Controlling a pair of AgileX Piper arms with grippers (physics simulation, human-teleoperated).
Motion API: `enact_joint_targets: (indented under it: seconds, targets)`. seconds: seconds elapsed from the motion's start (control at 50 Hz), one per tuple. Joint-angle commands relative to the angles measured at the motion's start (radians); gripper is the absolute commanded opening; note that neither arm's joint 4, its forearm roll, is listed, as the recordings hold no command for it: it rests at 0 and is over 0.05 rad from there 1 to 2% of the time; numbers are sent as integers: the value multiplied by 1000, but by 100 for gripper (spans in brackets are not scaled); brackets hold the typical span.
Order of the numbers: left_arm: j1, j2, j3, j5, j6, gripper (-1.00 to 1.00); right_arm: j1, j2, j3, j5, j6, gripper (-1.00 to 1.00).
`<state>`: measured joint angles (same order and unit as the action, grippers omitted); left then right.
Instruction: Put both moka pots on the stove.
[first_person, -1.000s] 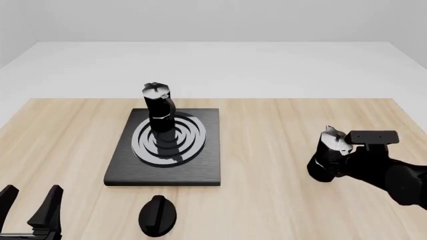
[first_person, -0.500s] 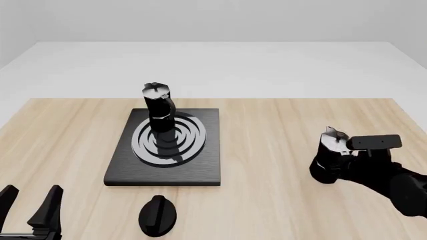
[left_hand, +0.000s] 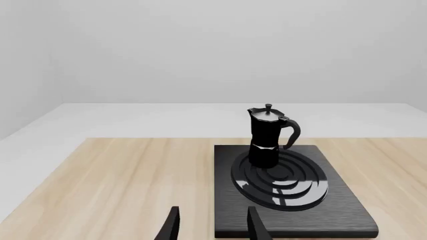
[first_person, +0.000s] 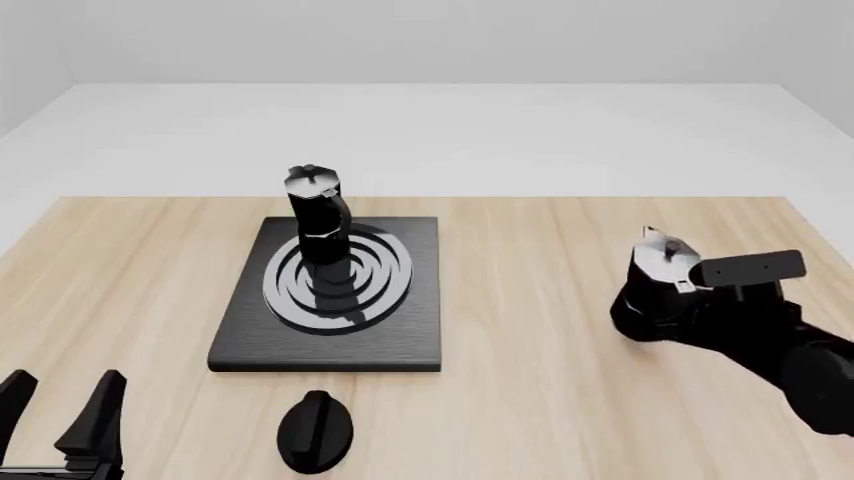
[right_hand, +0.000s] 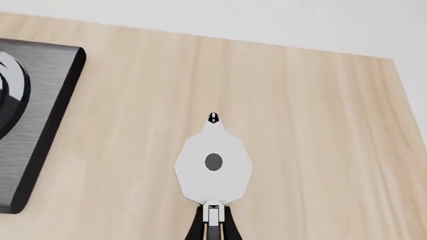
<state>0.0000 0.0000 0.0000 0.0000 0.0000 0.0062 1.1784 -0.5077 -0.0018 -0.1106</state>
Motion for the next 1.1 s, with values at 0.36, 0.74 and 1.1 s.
enact_joint_targets:
  seconds: [0.36, 0.74, 1.1]
  targets:
    - [0, 0, 0, 0, 0, 100, 226, 85, -212, 34, 32, -100]
    - [0, 0, 0, 0, 0, 100, 381, 178, -376, 84, 15, -100]
    - [0, 0, 0, 0, 0, 100, 544, 260, -496, 123, -5, -100]
